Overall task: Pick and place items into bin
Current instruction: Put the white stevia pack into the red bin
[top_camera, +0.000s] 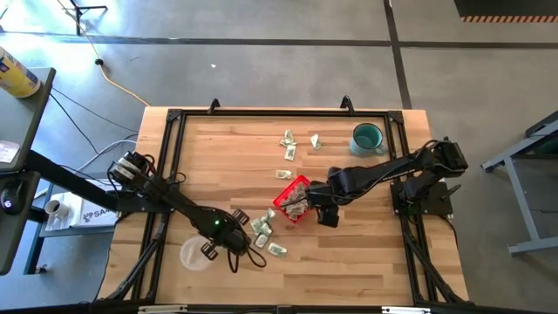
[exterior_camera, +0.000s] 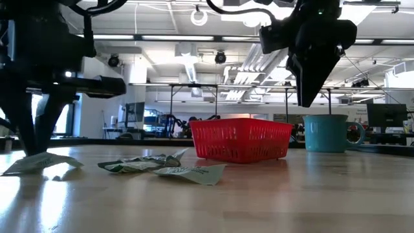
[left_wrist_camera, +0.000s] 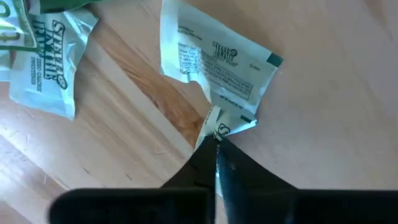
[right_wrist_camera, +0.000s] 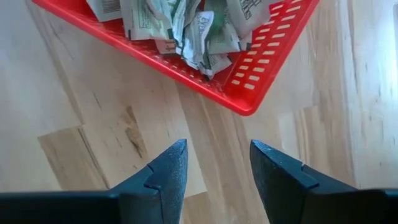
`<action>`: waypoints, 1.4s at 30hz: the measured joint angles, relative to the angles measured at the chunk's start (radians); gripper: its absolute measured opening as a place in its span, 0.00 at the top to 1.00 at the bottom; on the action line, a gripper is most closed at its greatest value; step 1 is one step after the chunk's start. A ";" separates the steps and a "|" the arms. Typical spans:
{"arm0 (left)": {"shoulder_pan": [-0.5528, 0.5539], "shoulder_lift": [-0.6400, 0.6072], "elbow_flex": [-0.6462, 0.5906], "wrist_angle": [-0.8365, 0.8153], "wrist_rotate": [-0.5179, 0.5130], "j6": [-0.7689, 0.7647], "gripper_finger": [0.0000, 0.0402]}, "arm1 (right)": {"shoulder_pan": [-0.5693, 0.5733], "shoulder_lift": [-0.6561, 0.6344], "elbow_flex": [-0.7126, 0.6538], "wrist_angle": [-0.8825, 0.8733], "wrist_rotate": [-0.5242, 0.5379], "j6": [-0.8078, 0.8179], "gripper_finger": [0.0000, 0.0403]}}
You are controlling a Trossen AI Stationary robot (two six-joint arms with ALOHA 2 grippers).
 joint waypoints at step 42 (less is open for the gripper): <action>-0.188 -0.088 0.086 -0.484 -0.124 -0.707 0.95 | -0.055 0.000 0.000 -0.010 0.136 -0.072 0.60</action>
